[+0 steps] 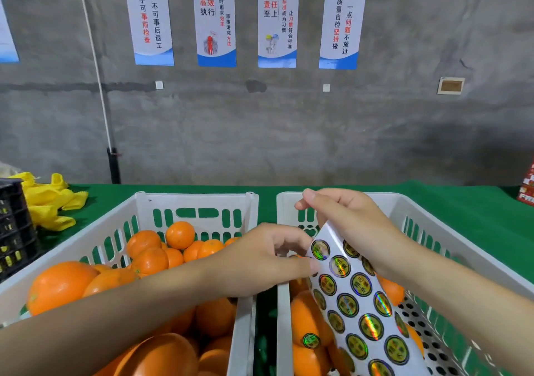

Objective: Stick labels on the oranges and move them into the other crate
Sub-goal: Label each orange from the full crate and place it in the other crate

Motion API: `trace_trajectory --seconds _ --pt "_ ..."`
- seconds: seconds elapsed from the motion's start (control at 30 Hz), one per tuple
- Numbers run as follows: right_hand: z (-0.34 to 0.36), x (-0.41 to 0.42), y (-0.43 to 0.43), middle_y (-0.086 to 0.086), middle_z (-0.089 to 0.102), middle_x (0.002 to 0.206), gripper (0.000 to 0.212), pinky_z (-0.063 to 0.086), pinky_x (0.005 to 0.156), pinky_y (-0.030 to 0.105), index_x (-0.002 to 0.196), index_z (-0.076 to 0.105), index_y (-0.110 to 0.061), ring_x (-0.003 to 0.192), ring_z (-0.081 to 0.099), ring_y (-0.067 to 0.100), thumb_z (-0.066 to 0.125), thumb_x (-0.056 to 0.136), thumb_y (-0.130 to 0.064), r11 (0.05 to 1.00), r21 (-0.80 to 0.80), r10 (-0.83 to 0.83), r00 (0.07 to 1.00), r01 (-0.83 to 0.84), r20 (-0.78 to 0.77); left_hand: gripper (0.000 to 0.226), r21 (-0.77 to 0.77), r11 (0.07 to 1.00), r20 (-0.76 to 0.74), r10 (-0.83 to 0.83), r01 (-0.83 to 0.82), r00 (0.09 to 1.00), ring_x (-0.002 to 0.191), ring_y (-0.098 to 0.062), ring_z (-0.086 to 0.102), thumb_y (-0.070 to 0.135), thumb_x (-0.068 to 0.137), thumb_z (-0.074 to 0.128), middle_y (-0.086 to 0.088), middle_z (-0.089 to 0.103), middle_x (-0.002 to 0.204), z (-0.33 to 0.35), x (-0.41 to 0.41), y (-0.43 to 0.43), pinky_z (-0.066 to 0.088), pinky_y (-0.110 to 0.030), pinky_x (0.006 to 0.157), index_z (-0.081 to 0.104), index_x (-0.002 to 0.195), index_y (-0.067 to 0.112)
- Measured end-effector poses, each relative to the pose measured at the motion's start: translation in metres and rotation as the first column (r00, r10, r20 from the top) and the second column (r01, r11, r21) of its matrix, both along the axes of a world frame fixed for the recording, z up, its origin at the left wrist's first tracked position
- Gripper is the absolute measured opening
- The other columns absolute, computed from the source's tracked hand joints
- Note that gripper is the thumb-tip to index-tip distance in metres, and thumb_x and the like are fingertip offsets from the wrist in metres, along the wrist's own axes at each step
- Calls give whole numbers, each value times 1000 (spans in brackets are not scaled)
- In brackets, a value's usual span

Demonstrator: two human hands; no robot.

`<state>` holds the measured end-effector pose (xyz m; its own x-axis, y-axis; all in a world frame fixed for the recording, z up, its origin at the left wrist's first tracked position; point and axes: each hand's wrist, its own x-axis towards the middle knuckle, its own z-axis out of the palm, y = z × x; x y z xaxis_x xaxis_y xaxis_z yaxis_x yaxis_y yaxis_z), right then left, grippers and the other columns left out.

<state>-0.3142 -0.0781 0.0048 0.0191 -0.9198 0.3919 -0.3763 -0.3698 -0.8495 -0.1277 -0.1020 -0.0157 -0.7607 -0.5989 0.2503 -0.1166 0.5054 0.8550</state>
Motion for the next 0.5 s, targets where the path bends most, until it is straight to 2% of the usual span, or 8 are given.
trace_trajectory --seconds 0.03,0.07,0.13,0.2,0.27,0.37,0.43,0.5 --pt "-1 -1 -2 4 68 77 25 52 81 37 85 76 -37 76 65 22 59 90 -55 999 -11 -40 999 40 -8 12 39 999 -21 0 1 1000 99 -16 71 18 94 68 -2 76 105 0 0 -1 56 -30 89 75 94 27" --pt "-3 -2 -4 -3 70 78 23 52 78 33 87 76 -36 80 67 17 60 90 -52 996 -29 -85 996 85 -12 11 74 997 -39 3 -1 999 98 -20 72 16 94 67 -6 77 104 -1 1 -2 57 -34 89 76 95 22" --pt "-9 -3 -6 -13 67 86 22 47 73 28 101 70 -38 78 64 5 59 89 -53 979 -95 -187 979 178 -87 11 110 993 -72 40 -32 997 97 -27 74 13 96 65 -11 77 103 -1 1 -3 59 -39 88 74 101 12" --pt "-15 -5 -5 -18 56 114 41 45 84 28 127 55 -39 97 56 0 53 90 -56 927 -250 -354 868 278 -348 12 116 988 -88 110 -100 990 95 -25 75 11 98 63 -9 78 101 0 0 -4 61 -37 86 73 104 9" --pt "-15 -5 -3 -13 46 129 47 41 96 30 136 50 -31 116 47 6 51 93 -51 866 -438 -451 756 242 -473 14 122 977 -102 186 -173 977 93 -22 75 14 99 61 -6 78 98 1 0 -5 61 -35 86 73 104 10" --pt "-14 -3 -1 -15 54 115 30 43 90 23 116 66 -29 109 50 3 55 92 -43 859 -493 -387 808 141 -444 17 80 962 -132 271 -262 953 92 -18 74 17 101 58 -3 78 96 1 2 -9 59 -33 86 73 105 14" --pt "-15 -1 -2 -19 57 107 27 43 82 16 109 69 -32 101 52 -1 56 88 -45 903 -413 -309 849 120 -429 18 20 955 -137 295 -295 946 93 -13 73 17 102 55 1 78 97 -1 3 -11 58 -27 83 72 108 17" --pt "-18 -1 -4 -21 59 101 26 45 78 17 108 70 -33 98 53 -1 60 87 -44 930 -351 -261 866 107 -427 20 -36 953 -141 293 -300 946 93 -5 72 15 103 52 4 77 98 -3 3 -12 55 -15 76 71 109 17"
